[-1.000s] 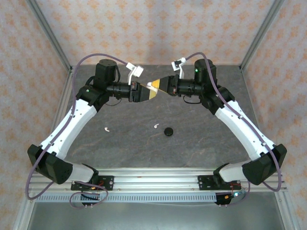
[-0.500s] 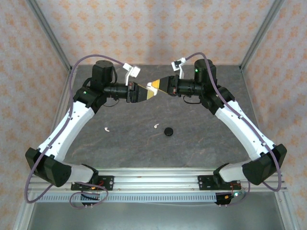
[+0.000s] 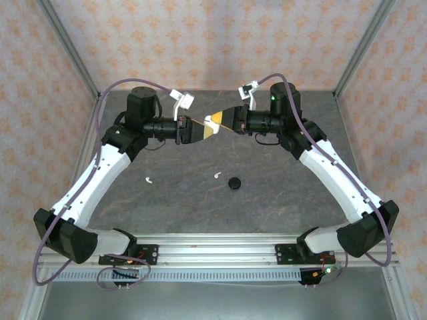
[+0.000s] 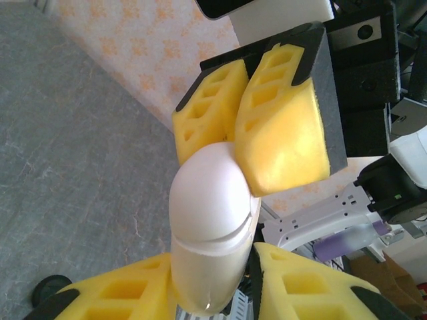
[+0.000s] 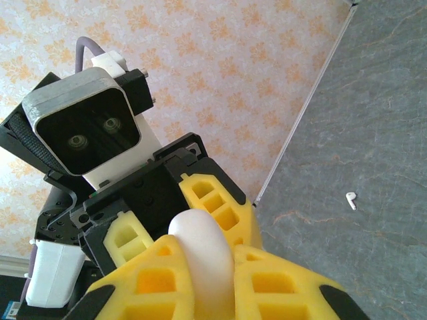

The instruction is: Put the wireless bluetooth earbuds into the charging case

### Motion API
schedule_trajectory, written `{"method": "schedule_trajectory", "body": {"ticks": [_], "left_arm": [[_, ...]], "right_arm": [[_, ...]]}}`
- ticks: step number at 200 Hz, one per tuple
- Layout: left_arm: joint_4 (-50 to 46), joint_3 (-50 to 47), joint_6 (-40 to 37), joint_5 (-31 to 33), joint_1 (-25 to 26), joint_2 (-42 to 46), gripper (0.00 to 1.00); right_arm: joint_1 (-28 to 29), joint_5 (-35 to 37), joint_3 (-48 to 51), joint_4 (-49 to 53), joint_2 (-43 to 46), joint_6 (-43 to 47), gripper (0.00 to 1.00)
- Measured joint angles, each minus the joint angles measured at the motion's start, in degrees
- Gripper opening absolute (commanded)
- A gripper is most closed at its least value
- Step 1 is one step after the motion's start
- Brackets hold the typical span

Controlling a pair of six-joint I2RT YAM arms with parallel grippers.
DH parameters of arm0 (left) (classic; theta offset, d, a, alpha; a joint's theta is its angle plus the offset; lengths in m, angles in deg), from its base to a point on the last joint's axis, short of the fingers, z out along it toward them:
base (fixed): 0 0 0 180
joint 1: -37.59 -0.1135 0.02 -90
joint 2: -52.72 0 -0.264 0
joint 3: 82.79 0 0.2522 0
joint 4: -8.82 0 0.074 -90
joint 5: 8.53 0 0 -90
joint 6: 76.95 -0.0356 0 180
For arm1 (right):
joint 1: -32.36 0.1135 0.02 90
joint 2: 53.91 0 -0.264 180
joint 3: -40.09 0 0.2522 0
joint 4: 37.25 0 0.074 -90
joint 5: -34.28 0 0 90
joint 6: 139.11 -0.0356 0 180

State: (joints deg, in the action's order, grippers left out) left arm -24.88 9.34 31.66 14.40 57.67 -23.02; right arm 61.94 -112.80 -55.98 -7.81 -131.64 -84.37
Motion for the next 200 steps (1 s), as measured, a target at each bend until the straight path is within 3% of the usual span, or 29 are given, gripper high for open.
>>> {"method": "schedule_trajectory", "body": {"ticks": [53, 98, 152, 200], "left_arm": [[1.8, -0.1, 1.0, 0.0, 0.0, 0.2, 0.34], [-0.3, 0.9, -0.7, -0.7, -0.4, -0.5, 0.0], [-5.6, 3.3, -7.2, 0.2, -0.8, -1.5, 0.0], [-5.6, -0.5, -11.2, 3.7, -1.1, 1.2, 0.0]], "right_arm": [[0.0, 0.0, 0.0, 0.0, 0.0, 0.0, 0.0], [-0.2, -0.1, 0.0, -0.2, 0.0, -0.3, 0.0], [-0.2, 0.2, 0.0, -0.9, -1.0, -2.6, 0.04], [0.5, 0.2, 0.0, -0.9, -3.1, -3.7, 0.11]]}}
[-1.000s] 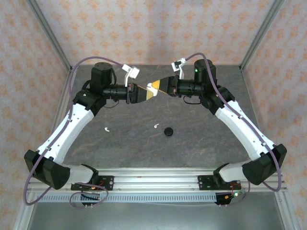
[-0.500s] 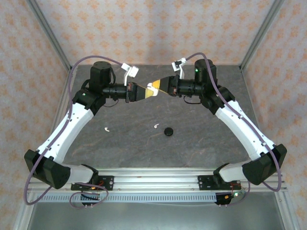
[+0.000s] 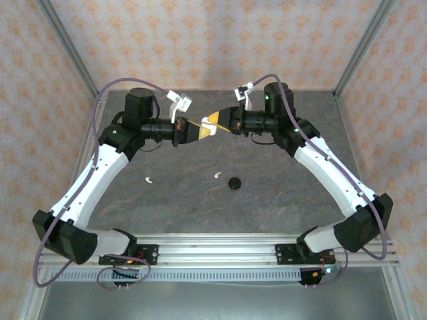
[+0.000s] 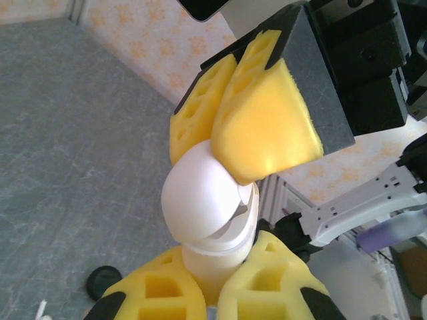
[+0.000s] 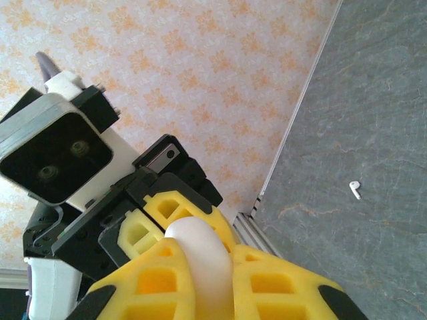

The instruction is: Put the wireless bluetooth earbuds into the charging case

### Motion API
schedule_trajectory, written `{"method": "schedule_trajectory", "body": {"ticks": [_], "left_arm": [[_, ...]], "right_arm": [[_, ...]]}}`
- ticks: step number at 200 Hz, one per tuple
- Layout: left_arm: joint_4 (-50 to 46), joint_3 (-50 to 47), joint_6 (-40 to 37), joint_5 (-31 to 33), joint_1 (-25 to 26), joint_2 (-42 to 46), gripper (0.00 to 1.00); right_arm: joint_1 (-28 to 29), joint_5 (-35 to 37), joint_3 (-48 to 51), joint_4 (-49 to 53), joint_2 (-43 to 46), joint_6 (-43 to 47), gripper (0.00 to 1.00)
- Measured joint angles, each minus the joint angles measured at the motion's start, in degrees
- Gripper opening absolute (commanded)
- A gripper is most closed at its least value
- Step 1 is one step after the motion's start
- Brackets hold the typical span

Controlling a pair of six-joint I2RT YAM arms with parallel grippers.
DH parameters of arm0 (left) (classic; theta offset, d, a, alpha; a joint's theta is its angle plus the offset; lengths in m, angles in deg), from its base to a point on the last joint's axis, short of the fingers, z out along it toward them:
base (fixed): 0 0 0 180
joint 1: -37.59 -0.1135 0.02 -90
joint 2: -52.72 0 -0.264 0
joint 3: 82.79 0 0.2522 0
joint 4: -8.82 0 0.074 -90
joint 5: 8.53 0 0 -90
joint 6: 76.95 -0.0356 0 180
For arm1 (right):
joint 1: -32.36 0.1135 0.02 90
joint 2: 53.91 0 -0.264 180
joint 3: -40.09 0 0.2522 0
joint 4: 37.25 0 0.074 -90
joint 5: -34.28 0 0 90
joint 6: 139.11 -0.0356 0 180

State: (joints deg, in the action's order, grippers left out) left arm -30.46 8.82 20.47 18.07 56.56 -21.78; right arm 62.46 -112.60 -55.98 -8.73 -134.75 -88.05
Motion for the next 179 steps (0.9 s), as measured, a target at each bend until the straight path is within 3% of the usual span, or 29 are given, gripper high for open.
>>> {"method": "schedule_trajectory", "body": {"ticks": [77, 179], "left_arm": [[0.0, -3.7, -2.8, 4.2, -1.1, 2.5, 0.0], [4.9, -8.1, -3.0, 4.9, -3.4, 8.2, 0.0]], "right_arm": [[0.6, 2.4, -2.0, 2.6, -3.3, 0.0, 0.33], [-0.3, 7.5, -2.0, 6.8, -6.9, -1.5, 0.35]]}}
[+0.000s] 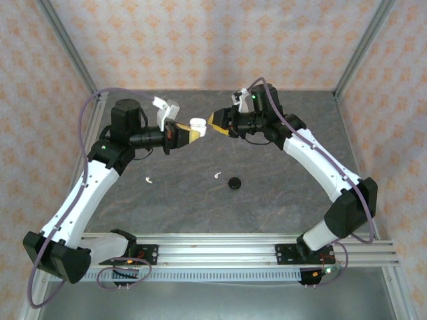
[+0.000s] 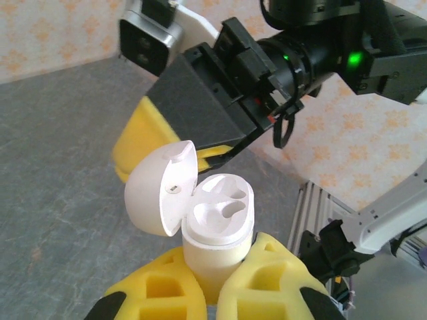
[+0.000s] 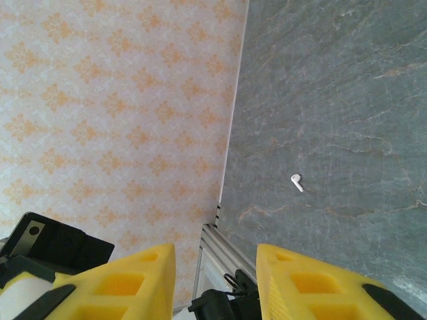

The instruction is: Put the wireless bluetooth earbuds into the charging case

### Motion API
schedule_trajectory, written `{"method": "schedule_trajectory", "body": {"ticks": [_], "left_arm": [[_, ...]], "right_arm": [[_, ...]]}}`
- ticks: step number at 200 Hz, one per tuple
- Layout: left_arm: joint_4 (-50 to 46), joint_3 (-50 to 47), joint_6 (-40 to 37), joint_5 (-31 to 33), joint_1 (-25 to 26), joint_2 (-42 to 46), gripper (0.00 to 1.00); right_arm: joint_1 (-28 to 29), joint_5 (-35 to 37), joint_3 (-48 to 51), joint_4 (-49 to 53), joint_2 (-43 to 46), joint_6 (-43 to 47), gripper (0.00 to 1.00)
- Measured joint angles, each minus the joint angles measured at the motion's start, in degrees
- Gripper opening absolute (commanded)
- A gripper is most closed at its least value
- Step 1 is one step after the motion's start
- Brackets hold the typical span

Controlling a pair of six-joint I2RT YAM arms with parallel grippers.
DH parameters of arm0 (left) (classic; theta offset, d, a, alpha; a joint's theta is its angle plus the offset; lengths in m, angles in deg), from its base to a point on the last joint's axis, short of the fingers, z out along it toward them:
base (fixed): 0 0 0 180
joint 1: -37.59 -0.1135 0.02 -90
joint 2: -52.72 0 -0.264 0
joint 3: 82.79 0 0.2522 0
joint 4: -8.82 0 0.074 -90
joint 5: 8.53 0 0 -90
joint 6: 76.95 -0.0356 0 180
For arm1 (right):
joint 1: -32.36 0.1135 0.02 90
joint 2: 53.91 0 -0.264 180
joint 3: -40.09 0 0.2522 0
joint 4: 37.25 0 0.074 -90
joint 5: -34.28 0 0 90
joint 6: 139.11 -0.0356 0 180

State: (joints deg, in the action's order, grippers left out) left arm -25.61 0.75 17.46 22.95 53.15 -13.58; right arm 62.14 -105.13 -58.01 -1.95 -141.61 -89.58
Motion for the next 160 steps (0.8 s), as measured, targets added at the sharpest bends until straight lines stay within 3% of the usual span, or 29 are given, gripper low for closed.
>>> {"method": "schedule_trajectory", "body": {"ticks": [44, 76, 123, 160], "left_arm": [[-2.4, -0.5, -1.4, 5.6, -0.8, 4.9, 0.0], [-6.3, -0.5, -3.4, 11.6, -1.0, 9.5, 0.0], [-11.8, -0.3, -5.2, 20.4, -1.0, 13.8, 0.0], [-15.7, -0.1, -6.0, 25.0, -1.0, 18.0, 0.0]], "right_arm": [[0.3, 6.1, 1.0, 2.1, -1.5, 0.2, 0.29], [5.0, 11.0, -2.0, 4.7, -10.8, 1.9, 0.28], [15.0, 16.1, -17.6, 12.1, -30.7, 5.9, 0.26], [21.6, 19.3, -36.9, 20.2, -45.2, 11.1, 0.26]]}}
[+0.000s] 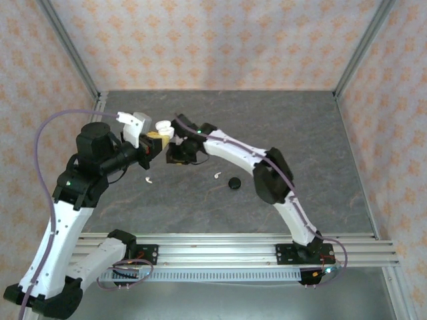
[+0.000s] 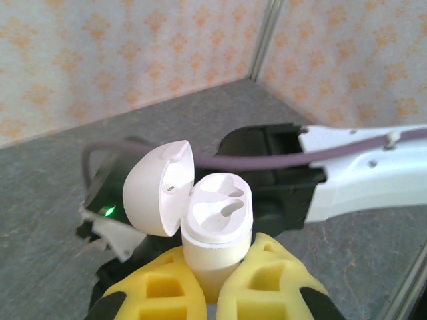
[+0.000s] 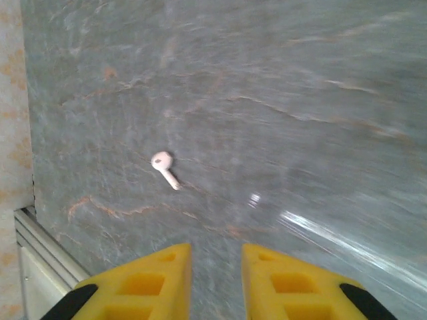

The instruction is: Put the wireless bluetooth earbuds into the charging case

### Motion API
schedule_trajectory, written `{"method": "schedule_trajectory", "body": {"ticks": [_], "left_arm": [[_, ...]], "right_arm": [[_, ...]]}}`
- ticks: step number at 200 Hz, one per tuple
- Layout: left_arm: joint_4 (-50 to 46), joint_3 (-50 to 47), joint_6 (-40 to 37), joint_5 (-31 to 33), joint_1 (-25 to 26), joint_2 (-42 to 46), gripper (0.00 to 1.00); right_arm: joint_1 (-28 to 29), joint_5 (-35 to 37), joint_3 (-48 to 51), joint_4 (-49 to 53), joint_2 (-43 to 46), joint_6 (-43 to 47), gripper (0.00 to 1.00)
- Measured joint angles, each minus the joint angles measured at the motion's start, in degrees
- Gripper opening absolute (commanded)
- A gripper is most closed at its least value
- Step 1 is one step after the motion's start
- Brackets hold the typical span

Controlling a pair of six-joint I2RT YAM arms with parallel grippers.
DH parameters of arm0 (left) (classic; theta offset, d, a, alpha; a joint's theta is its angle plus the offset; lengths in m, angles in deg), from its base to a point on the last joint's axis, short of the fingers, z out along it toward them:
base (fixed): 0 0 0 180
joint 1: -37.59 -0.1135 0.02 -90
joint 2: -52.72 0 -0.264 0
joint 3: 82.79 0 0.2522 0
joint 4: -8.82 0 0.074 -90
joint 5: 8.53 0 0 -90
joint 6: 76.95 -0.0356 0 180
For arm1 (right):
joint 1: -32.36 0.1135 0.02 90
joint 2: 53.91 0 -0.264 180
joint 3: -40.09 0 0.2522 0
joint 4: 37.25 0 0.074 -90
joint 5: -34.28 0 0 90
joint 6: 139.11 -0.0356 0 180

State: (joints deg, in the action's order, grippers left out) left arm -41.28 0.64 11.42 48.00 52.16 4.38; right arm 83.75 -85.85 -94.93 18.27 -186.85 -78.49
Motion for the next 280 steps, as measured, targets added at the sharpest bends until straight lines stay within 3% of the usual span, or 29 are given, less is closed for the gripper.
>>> {"method": "schedule_trajectory", "body": {"ticks": [25, 49, 111, 207, 252, 280], "left_arm": [[-1.4, 0.0, 0.1, 2.6, 0.0, 2.9, 0.0], [-2.2, -1.0, 0.3, 4.2, 0.0, 5.3, 0.0], [-5.8, -2.5, 0.7, 6.9, 0.0, 7.0, 0.0], [-6.7, -5.1, 1.2, 7.6, 0.0, 7.4, 0.0], [-6.7, -5.3, 1.2, 8.5, 0.0, 7.0, 0.0], [-6.6, -5.4, 1.2, 8.9, 0.0, 6.6, 0.0]], "right_arm": [[4.0, 0.8, -13.3, 3.6, -8.5, 3.8, 0.27], [6.9, 1.7, -20.2, 4.5, -13.9, 6.3, 0.3], [8.3, 4.9, -20.6, 0.5, -20.6, 9.3, 0.35], [9.2, 8.9, -21.5, -1.9, -21.3, 13.7, 0.4], [9.7, 12.4, -22.0, -1.1, -21.7, 16.1, 0.22], [9.6, 12.8, -22.1, -1.0, -21.7, 16.2, 0.17]]}}
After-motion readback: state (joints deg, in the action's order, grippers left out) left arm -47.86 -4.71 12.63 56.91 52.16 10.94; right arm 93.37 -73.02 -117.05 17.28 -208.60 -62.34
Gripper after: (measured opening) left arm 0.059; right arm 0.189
